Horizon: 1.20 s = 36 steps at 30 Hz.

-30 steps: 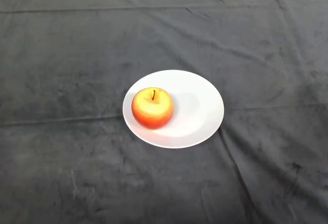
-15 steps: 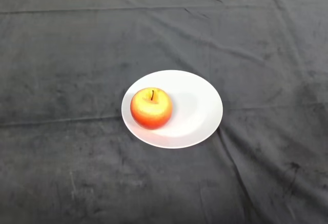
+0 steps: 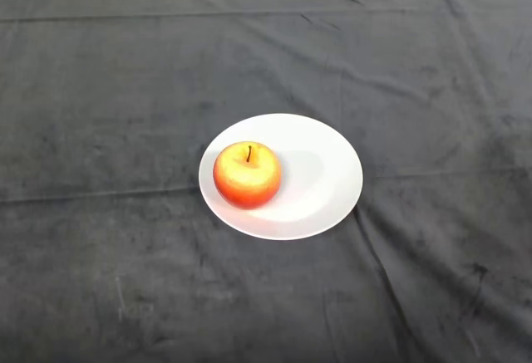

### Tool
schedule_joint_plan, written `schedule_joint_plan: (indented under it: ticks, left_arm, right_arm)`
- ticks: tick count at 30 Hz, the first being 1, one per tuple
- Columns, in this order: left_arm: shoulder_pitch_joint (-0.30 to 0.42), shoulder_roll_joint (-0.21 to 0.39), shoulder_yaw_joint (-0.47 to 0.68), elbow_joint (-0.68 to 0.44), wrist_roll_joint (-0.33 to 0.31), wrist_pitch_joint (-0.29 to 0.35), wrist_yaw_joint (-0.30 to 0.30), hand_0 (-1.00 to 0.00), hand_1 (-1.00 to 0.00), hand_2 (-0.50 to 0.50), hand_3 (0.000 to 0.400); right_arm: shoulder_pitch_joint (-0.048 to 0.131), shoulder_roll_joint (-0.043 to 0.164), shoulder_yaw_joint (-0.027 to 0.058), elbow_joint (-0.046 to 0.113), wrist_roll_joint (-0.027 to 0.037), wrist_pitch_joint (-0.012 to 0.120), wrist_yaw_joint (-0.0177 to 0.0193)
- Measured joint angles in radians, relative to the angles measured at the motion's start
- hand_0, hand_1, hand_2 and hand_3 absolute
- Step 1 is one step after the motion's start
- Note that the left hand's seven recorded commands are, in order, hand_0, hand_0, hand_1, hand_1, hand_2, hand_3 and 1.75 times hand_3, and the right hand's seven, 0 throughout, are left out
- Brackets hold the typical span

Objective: Move the apple to the plate

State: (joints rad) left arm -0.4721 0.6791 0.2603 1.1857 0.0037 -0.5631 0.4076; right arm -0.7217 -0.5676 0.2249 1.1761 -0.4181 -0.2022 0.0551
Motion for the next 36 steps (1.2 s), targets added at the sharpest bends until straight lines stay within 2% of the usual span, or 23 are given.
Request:
schedule_joint_plan:
  ticks: [5,36]
  left_arm:
    - [0.024,0.001,0.032,0.000,-0.010,0.012,0.005,0.00,0.00,0.00,0.000]
    - [0.024,0.004,0.070,-0.002,-0.022,0.027,0.035,0.00,0.00,0.00,0.000]
  right_arm:
    - [0.000,0.000,0.0000,0.000,0.0000,0.000,0.0000]
    - [0.000,0.000,0.0000,0.000,0.0000,0.000,0.0000]
